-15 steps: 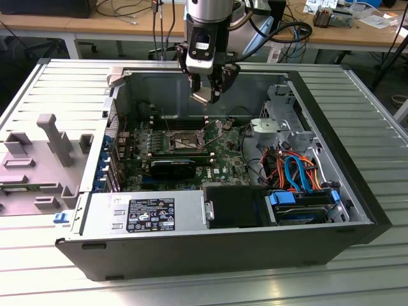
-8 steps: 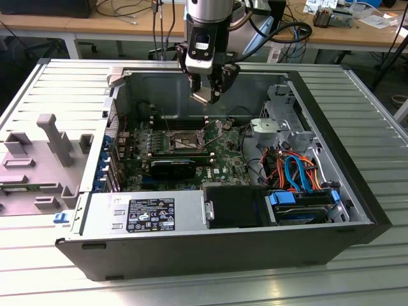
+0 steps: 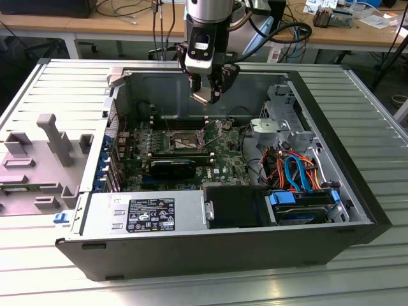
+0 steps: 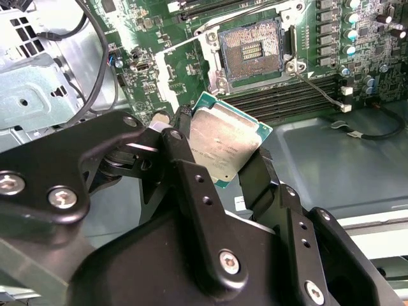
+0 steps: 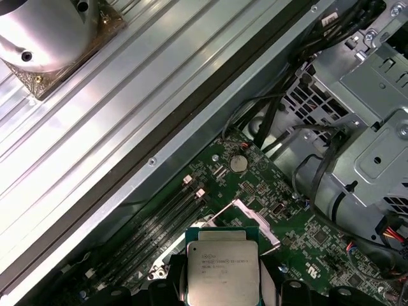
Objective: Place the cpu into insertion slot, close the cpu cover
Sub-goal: 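Close the cpu cover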
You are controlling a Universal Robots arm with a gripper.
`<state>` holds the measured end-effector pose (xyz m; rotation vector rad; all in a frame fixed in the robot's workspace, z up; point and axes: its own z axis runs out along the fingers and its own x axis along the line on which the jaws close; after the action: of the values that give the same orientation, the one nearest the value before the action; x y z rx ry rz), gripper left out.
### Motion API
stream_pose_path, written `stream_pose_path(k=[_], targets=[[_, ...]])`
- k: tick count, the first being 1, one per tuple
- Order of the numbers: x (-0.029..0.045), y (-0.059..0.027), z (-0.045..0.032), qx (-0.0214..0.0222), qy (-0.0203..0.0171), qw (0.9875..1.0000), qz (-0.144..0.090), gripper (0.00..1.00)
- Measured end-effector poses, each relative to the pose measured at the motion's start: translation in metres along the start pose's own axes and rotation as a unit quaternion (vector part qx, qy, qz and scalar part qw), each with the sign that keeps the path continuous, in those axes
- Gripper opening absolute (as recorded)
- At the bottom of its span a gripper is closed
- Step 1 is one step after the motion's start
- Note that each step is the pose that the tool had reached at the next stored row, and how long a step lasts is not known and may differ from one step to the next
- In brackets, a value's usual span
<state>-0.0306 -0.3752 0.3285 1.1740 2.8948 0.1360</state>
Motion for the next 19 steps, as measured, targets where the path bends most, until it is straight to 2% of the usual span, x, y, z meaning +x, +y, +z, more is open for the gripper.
stream_pose_path(k=[19], targets=[[0.0000, 0.0000, 0.0004, -0.0002, -0.0009, 0.9999, 0.011, 0.55]])
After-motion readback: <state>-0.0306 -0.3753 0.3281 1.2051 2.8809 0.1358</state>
